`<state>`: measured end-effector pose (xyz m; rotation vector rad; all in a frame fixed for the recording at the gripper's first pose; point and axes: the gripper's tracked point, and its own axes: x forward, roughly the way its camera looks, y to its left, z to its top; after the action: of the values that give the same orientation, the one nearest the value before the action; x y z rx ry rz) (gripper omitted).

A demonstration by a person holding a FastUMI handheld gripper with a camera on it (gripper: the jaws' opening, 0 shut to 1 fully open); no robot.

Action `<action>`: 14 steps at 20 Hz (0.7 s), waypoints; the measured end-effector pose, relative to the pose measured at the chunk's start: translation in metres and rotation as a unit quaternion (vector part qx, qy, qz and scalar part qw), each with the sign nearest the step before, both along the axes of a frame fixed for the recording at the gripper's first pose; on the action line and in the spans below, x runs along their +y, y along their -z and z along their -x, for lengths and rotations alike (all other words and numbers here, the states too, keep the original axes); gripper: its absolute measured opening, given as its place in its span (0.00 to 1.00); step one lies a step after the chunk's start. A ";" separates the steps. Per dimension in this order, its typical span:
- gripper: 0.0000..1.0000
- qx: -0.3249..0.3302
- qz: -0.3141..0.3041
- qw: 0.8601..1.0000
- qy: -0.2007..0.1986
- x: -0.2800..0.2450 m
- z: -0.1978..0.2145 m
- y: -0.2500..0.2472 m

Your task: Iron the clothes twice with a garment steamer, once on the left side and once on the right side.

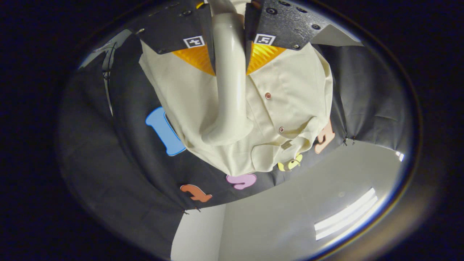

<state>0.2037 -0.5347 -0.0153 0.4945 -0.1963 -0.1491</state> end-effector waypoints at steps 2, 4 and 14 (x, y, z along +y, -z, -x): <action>0.35 0.010 -0.007 1.000 0.001 -0.001 0.005 0.018; 0.35 0.017 -0.014 1.000 0.001 0.000 0.009 0.033; 0.35 0.080 -0.033 0.996 -0.001 0.012 0.028 0.128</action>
<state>0.1761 -0.5224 -0.1428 0.5455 -0.0339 -0.1928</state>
